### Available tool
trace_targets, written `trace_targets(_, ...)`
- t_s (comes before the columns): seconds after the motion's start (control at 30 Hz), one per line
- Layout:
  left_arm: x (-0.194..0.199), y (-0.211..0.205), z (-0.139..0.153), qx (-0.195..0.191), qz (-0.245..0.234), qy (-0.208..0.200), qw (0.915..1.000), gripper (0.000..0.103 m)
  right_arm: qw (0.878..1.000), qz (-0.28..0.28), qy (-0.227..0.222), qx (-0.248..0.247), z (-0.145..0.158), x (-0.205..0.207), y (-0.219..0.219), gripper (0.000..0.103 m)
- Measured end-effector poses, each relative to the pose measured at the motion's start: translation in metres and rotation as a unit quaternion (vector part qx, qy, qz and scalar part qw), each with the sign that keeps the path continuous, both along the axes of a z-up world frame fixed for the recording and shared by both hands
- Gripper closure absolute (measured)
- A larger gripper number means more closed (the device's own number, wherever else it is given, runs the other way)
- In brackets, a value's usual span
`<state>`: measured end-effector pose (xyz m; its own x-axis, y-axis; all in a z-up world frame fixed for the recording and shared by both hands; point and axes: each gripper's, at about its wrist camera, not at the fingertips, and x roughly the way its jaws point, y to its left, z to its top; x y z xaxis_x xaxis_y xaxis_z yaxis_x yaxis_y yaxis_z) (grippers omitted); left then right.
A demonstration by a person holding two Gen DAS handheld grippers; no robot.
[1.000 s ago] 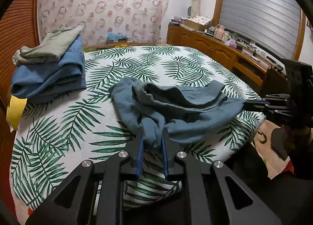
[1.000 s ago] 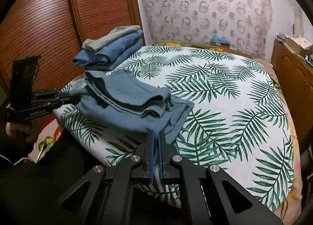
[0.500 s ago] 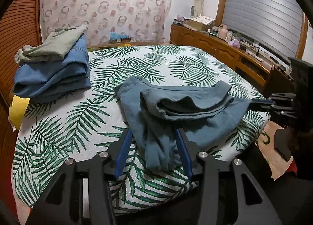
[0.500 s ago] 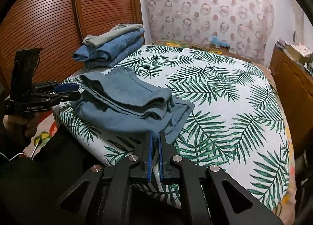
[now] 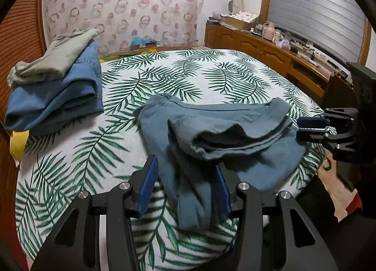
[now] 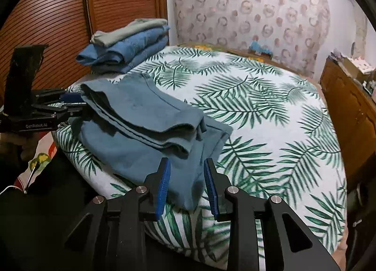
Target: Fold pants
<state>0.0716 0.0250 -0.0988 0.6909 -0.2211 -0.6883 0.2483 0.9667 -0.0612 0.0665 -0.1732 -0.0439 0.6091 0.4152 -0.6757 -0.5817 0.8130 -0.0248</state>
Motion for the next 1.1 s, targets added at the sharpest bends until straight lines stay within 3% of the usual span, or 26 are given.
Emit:
trace_targets(0.33,0.025,0.000,0.006,0.003,0.008,-0.009,0.9999,0.055,1.000,-0.004,-0.005,-0.026,-0.004,0.034,0.019,0.072)
trace_targets(0.63,0.046,0.007,0.006,0.003,0.026,-0.007,0.9996,0.055,1.000,-0.015,-0.014,-0.009,0.002,0.069,0.032,0.072)
trace_targets(0.87,0.057,0.016,-0.001,-0.002,0.041,0.005,0.9992,0.055,0.999,-0.039,0.007,-0.004,-0.003,0.101,0.037,0.072)
trace_targets(1.1,0.063,0.020,-0.010,-0.010,0.040,0.019,0.9990,0.055,0.999,-0.037,0.016,0.011,-0.010,0.107,0.036,0.072)
